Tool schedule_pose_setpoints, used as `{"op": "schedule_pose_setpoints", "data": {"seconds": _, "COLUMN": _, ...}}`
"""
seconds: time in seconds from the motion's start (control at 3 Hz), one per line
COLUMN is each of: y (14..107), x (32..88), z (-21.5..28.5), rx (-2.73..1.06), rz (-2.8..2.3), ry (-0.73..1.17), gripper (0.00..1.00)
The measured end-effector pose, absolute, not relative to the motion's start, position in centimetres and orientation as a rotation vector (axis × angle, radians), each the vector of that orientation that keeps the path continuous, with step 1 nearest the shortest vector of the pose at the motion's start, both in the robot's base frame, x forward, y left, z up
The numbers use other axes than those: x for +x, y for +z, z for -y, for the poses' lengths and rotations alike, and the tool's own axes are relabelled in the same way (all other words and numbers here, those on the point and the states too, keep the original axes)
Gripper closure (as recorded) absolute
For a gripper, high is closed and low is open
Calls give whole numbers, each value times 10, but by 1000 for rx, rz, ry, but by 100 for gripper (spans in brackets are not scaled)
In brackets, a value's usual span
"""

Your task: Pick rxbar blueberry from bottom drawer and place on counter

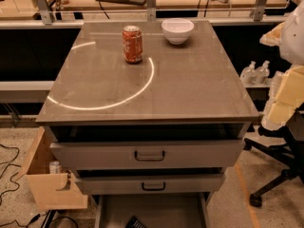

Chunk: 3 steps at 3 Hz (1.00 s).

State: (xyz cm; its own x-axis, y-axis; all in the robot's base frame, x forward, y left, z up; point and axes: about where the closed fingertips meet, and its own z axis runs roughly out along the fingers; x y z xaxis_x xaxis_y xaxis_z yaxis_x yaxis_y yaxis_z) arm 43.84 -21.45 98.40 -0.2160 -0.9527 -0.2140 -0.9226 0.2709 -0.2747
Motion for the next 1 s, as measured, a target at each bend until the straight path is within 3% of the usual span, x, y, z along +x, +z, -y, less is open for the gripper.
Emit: {"op": "schedule_pose_setpoints", "data": {"seconds": 1.0, "y": 921, "x": 415, "z": 225, "rx": -1602, "rz": -2227, "ry": -18, "gripper": 0}}
